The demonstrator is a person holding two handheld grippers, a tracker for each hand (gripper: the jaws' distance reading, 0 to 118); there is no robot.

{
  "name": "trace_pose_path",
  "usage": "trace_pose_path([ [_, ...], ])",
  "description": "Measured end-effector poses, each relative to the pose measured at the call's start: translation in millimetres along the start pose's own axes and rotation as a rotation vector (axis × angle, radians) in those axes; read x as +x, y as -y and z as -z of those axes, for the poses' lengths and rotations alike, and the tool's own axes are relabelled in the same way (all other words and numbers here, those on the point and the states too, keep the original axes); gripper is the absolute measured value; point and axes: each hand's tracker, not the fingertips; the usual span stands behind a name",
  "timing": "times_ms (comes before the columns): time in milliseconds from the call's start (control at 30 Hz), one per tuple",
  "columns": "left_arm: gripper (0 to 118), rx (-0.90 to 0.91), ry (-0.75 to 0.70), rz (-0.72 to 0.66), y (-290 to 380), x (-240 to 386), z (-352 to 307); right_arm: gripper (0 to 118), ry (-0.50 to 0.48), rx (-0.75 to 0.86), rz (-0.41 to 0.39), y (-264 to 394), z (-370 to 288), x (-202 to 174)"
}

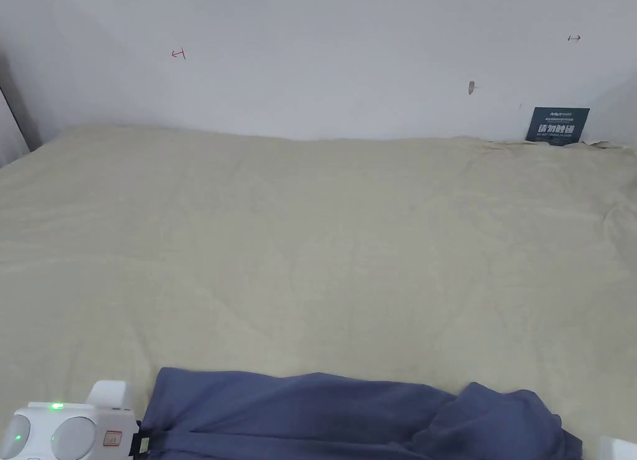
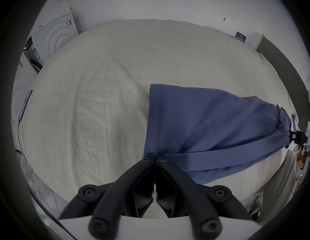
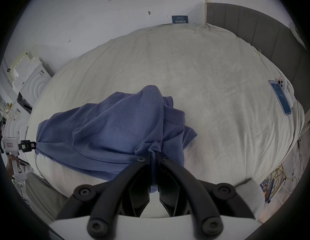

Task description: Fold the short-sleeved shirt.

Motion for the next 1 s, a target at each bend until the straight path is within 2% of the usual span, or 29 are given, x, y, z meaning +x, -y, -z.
trace_pose_path([
  [67,1,0.002,0.001,-0.002,-1,1,-3,6,-0.005,0.009,0.001,0,-5,-3],
  [133,23,0.019,0.0,-0.01,-2,5,-9,13,-0.006,0.023,-0.009,-3,-9,-1],
  [167,40,0.022,-0.006,-0.013,-4,6,-11,24,-0.004,0.034,-0.017,-5,-14,-4],
  [200,70,0.029,-0.01,-0.018,-6,7,-14,50,-0.001,0.051,-0.025,-8,-19,-7],
  [233,91,0.039,-0.015,-0.022,-8,8,-18,71,-0.001,0.07,-0.039,-13,-23,-7],
  [267,107,0.048,-0.014,-0.025,-11,9,-22,87,-0.007,0.095,-0.047,-17,-29,-9],
  [300,115,0.074,-0.013,-0.031,-14,12,-29,98,-0.014,0.132,-0.06,-22,-36,-13],
  [633,116,0.428,-0.005,-0.02,-61,41,-106,102,-0.006,0.473,-0.162,-77,-108,-64],
  [833,114,0.581,0.019,-0.045,-73,51,-124,100,0.05,0.591,-0.225,-86,-123,-89],
  [867,113,0.599,0.02,-0.048,-72,52,-124,96,0.053,0.6,-0.228,-86,-123,-91],
  [933,97,0.618,0.043,-0.041,-70,54,-122,71,0.052,0.608,-0.233,-86,-123,-95],
  [967,83,0.622,0.049,-0.04,-69,53,-120,54,0.058,0.617,-0.228,-85,-122,-97],
  [1000,62,0.628,0.058,-0.041,-68,54,-118,34,0.062,0.625,-0.225,-83,-121,-99],
])
